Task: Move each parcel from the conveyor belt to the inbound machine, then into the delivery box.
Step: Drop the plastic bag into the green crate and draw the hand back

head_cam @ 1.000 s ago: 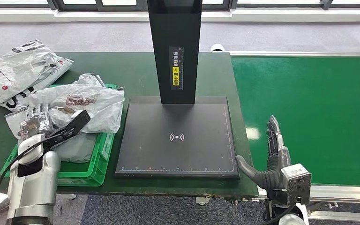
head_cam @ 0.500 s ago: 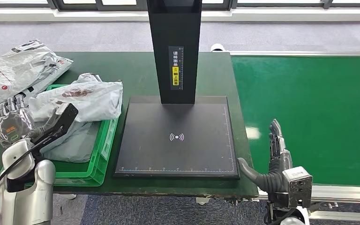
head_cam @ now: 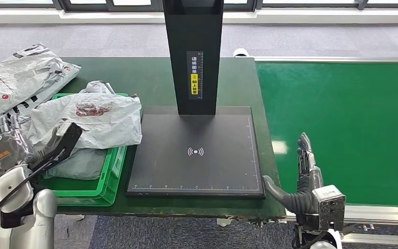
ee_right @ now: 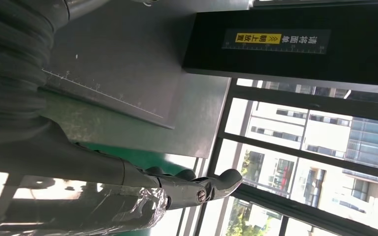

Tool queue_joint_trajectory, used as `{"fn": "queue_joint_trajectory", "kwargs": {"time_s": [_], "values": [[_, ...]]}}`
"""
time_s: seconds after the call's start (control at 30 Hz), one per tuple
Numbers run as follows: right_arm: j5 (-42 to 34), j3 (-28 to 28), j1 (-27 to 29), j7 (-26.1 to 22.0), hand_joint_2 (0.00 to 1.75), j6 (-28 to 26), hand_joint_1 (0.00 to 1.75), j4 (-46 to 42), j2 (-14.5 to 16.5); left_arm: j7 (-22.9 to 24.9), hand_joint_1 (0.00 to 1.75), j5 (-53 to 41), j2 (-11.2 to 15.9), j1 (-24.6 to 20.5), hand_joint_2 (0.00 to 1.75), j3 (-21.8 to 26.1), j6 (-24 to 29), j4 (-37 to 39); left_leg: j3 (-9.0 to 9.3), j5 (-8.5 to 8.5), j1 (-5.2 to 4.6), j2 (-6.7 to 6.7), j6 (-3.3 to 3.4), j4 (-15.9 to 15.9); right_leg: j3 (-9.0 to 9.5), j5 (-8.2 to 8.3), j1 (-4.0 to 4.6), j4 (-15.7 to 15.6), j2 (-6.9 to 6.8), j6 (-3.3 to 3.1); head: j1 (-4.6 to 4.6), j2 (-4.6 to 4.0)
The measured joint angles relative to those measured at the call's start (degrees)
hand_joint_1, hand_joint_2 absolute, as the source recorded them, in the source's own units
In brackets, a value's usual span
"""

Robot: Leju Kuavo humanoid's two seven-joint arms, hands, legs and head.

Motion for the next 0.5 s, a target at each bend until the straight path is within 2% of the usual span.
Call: {"fn": "queue_joint_trajectory", "kwargs": {"time_s": [0.1,0.17,0.23,0.3,0.37,0.43,0.5], "values": [[-0.1,0.0,0.2,0.0,1.75,0.1,0.0,0.0,0.0,-0.6,0.0,0.0,-0.1,0.4,0.0,0.0,1.9,-0.9,0.0,0.0,0.0,0.0,0.0,0.0,0.0,0.0,0.0,0.0,0.0,0.0,0.0,0.0],[-0.3,0.0,0.4,0.0,1.75,-0.1,0.0,0.0,0.0,-2.4,0.0,0.9,-0.4,0.5,0.87,0.0,5.9,-1.6,0.0,0.0,0.0,-0.01,0.0,0.0,-0.02,0.0,0.0,0.0,-0.01,0.0,0.0,0.0],[-0.4,-0.1,0.9,-0.2,1.75,-0.4,0.0,0.0,0.0,-7.9,0.0,6.3,-0.9,0.1,1.75,-0.1,12.8,-2.3,-0.01,0.0,0.0,-0.04,0.01,0.0,-0.04,0.0,0.0,0.0,-0.03,0.0,0.0,0.0],[-0.6,-0.2,1.6,-0.6,1.75,-0.7,0.0,-0.3,0.1,-18.1,0.0,19.9,-1.3,-1.0,1.75,-0.8,19.0,-2.8,-0.04,0.0,0.0,-0.1,0.01,0.0,-0.02,0.0,-0.01,0.0,-0.08,0.01,0.0,0.0],[-0.8,-0.3,2.3,-1.0,1.75,-0.7,0.0,-0.7,0.2,-27.9,0.0,37.8,-1.6,-1.9,1.75,-2.8,20.9,-3.4,-0.04,-0.01,-0.01,-0.1,0.02,0.0,0.0,0.0,-0.02,0.0,-0.08,0.01,0.0,0.0],[-1.0,-0.3,2.5,-1.2,1.75,-0.3,0.0,-0.8,0.3,-34.2,0.0,53.0,-1.7,-2.1,1.75,-5.1,18.5,-4.1,-0.03,-0.03,-0.01,-0.05,0.05,0.0,-0.01,0.0,-0.03,0.0,-0.03,0.01,0.0,0.0],[-1.2,-0.3,2.3,-1.3,1.75,0.1,0.0,-0.8,0.3,-38.6,0.0,64.2,-2.0,-1.7,1.75,-7.5,14.4,-4.4,-0.03,-0.04,-0.02,-0.03,0.06,0.0,-0.01,0.0,-0.03,0.0,-0.03,0.01,0.0,0.0]]}}
